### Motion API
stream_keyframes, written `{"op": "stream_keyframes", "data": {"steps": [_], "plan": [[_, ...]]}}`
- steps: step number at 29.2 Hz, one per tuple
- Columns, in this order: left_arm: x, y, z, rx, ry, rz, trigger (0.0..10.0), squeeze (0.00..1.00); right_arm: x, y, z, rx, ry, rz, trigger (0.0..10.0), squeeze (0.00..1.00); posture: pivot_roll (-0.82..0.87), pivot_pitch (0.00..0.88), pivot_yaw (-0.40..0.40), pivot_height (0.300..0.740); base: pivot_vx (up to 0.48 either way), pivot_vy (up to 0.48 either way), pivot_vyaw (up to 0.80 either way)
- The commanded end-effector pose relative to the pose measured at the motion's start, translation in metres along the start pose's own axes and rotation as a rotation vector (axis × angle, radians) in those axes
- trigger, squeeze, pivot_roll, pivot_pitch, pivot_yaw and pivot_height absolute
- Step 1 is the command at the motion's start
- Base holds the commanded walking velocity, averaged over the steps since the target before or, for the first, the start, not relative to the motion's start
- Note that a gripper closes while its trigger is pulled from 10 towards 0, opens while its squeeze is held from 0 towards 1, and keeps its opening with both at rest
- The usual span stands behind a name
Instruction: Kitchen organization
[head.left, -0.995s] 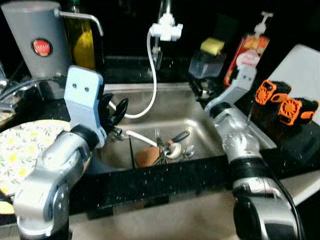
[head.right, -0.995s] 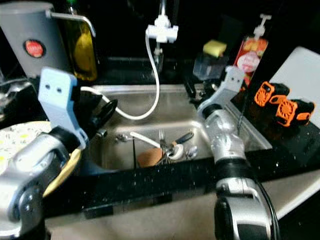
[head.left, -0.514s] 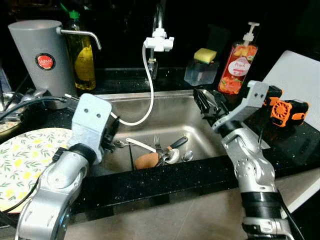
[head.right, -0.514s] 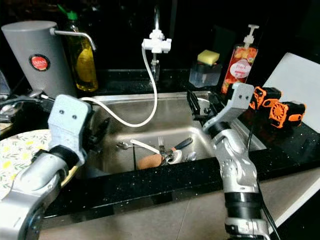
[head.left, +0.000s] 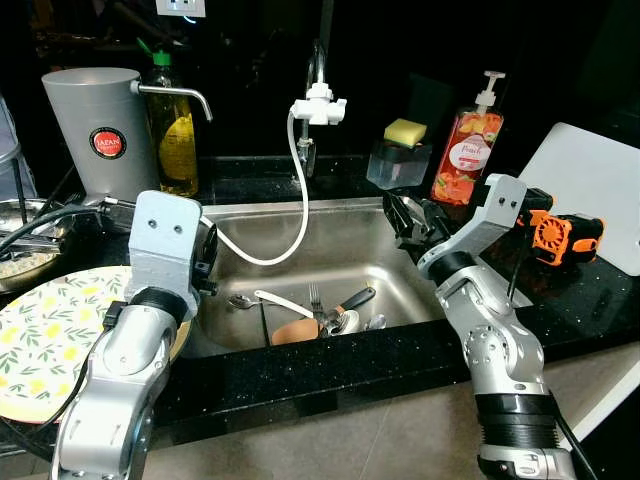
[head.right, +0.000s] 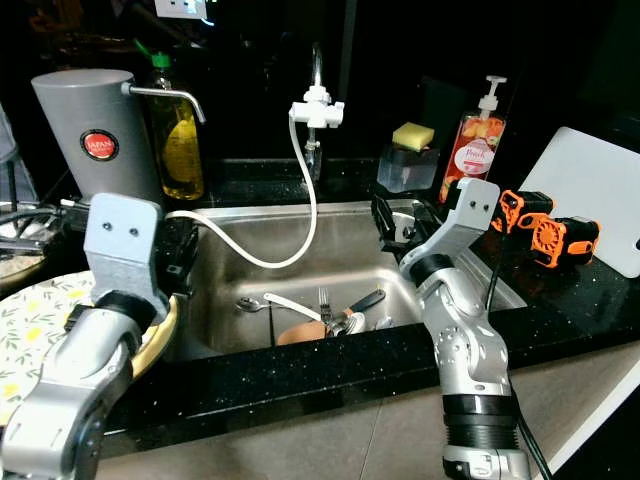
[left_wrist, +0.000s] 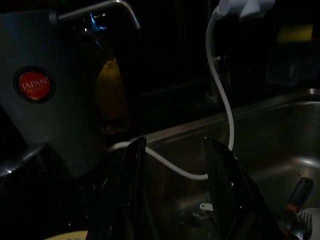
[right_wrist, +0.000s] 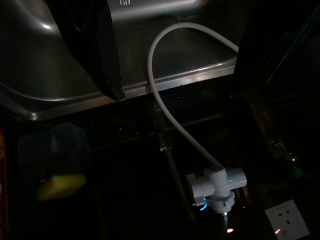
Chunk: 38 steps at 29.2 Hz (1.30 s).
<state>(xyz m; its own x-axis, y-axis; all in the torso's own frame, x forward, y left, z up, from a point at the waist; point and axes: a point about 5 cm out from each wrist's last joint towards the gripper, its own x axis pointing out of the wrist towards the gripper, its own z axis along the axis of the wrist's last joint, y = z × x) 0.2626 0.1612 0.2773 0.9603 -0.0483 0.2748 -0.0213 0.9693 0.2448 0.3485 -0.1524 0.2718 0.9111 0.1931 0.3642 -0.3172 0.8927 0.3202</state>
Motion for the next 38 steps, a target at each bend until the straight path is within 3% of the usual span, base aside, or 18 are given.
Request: {"op": "stream_keyframes", "data": {"steps": [1,4,14,28,38], "plan": [[0.0027,-0.0037,-0.0004,-0.014,-0.004,-0.023,10.0,0.0,-0.0034,-0.0056,0.0017,-0.004,0.005,-0.027,10.0,0.0,0.21,0.025,-0.053,0.74,0.0,0.0,0.0],[0.0043,-0.0037,-0.0005,-0.046,-0.012,-0.021,10.0,0.0,-0.0036,-0.0053,0.0018,-0.002,0.006,-0.031,10.0,0.0,0.2,0.025,-0.05,0.74,0.0,0.0,0.0],[0.0068,-0.0037,-0.0038,-0.031,-0.006,0.009,10.0,0.0,-0.0039,-0.0041,0.0011,-0.005,0.011,-0.037,10.0,0.0,0.19,0.028,-0.046,0.74,0.0,0.0,0.0],[0.0097,-0.0031,-0.0052,-0.047,-0.006,0.018,10.0,0.0,-0.0048,-0.0045,-0.0006,-0.017,0.023,-0.034,10.0,0.0,0.19,0.031,-0.047,0.74,-0.42,0.0,0.0],[0.0111,-0.0008,-0.0068,-0.05,-0.001,0.032,10.0,0.0,-0.0056,-0.004,-0.0012,-0.021,0.028,-0.029,10.0,0.0,0.19,0.034,-0.048,0.74,0.0,0.0,0.0]]}}
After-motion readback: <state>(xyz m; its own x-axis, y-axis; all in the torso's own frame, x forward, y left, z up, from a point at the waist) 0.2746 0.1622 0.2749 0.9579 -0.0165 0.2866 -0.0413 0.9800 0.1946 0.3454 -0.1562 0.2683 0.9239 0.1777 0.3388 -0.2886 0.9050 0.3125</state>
